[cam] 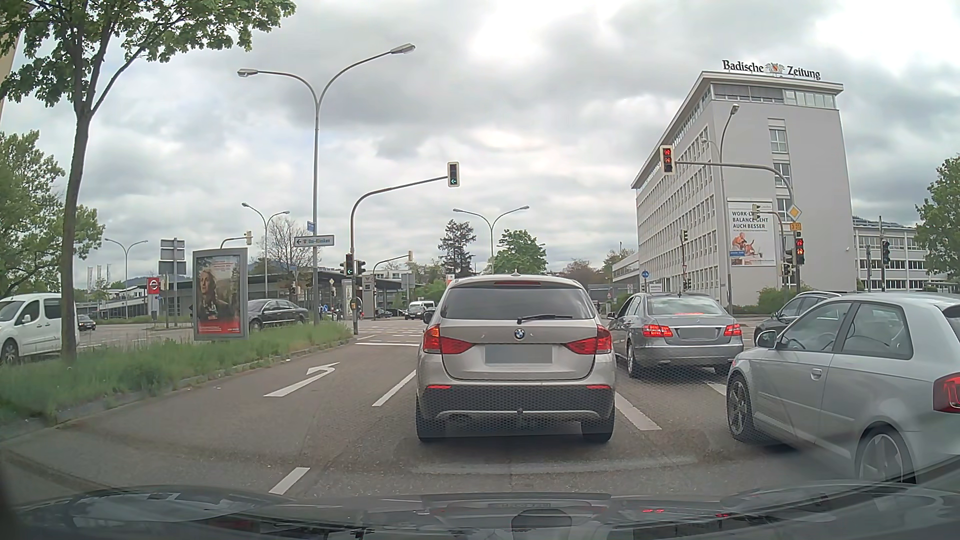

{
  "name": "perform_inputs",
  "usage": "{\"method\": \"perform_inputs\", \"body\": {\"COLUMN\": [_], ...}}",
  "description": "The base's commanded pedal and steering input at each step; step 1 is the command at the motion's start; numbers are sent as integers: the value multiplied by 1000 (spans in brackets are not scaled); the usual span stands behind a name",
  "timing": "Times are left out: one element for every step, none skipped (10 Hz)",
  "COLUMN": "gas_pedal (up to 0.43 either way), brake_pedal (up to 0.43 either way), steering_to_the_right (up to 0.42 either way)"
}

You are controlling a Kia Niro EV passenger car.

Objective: Follow the waypoints while adhering to traffic rules and regulations

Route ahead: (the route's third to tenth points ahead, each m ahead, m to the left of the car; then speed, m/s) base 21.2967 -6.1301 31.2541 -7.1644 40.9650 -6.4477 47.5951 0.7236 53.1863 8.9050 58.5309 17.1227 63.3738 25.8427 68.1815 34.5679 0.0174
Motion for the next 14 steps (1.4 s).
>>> {"method": "perform_inputs", "body": {"gas_pedal": [0,0,0,0,0,0,0,0,0,20,110,157,169,169], "brake_pedal": [165,165,159,61,0,0,0,0,0,0,0,0,0,0], "steering_to_the_right": [1,1,2,1,1,2,1,1,1,1,1,1,2,3]}}
